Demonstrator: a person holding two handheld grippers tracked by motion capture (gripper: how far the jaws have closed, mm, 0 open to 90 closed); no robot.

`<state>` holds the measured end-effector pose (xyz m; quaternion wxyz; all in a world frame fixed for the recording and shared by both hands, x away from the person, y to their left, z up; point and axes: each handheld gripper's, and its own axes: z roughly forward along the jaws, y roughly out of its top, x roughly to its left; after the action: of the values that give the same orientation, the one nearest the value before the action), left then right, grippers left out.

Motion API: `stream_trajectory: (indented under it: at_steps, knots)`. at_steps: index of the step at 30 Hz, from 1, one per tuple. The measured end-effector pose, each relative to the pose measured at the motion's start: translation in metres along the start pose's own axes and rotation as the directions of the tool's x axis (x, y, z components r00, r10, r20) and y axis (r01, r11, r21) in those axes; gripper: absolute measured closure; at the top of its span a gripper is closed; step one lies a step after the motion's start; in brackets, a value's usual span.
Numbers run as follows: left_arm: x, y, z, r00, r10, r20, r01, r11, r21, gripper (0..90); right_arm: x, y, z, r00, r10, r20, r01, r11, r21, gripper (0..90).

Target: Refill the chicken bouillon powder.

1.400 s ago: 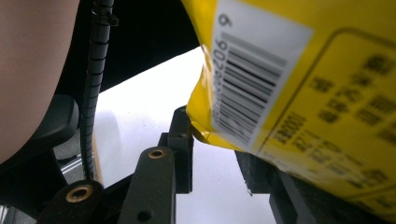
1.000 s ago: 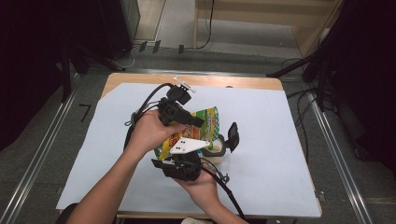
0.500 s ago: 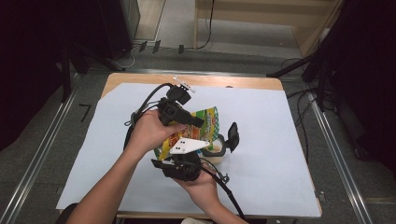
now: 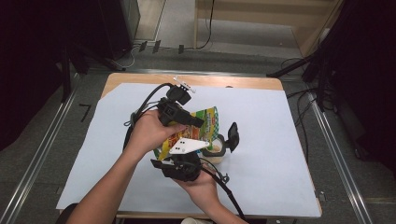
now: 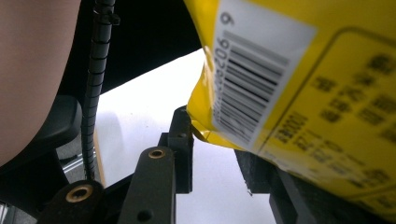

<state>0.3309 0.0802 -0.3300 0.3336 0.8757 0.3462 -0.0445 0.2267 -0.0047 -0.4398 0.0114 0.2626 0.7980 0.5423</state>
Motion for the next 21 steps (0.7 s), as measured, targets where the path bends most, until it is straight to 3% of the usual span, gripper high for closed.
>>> stream_trajectory:
  at_steps: [21]
  knots:
    - [-0.0048,0.0035,0.0052,0.9999,0.015,0.002,-0.015,0.9998,0.009,79.1,-0.0015,-0.0027,-0.0025,1.0,0.006,0.003,-0.006,1.0,-0.003,70.1]
